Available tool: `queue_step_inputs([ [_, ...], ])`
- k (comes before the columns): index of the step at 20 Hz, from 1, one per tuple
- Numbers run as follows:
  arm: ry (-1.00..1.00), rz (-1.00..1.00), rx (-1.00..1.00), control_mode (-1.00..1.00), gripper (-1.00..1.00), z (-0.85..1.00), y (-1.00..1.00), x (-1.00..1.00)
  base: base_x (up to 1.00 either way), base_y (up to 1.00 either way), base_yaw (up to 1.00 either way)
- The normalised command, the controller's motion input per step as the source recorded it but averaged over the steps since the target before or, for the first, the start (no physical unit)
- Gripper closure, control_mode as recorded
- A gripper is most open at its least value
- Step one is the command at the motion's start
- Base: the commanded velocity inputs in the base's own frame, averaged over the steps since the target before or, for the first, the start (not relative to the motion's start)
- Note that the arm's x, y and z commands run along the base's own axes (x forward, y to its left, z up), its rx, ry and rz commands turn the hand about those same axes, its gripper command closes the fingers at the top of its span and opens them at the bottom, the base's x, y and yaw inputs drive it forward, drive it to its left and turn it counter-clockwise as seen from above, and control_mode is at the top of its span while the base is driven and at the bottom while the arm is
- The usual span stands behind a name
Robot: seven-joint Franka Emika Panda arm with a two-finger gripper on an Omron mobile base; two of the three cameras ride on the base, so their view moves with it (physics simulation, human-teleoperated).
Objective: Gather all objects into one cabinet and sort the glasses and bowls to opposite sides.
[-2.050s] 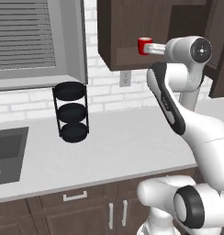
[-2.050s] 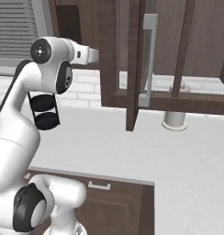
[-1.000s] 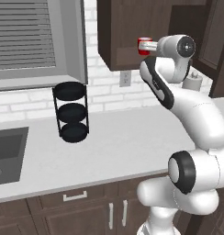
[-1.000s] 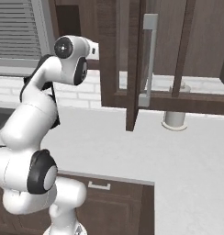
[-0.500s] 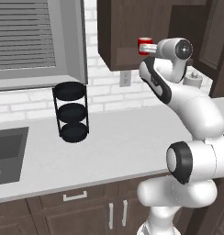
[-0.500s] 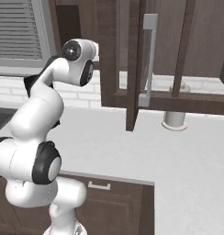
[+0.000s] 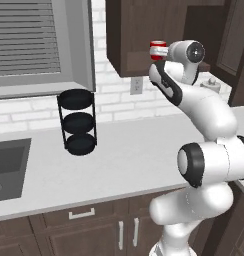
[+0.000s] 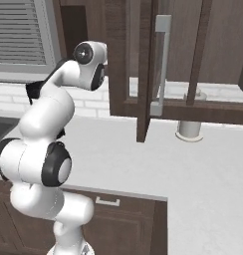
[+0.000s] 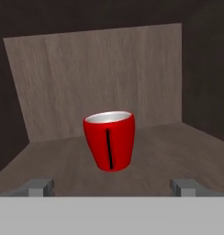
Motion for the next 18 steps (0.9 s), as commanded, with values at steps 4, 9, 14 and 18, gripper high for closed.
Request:
queue_step_inputs([
  [4,0.00,0.00,0.00,-1.00,-1.00,0.00,0.00,0.31,0.00,0.00,0.00],
  [9,0.02,0.00,0.00,-1.00,-1.00,0.00,0.00,0.33,0.00,0.00,0.00],
  [14,0.04,0.00,0.00,-1.00,-1.00,-0.08,0.00,0.35,0.00,0.00,0.00],
  [18,0.03,0.01,0.00,-1.00,-1.00,-0.07,0.00,0.27,0.00,0.00,0.00],
])
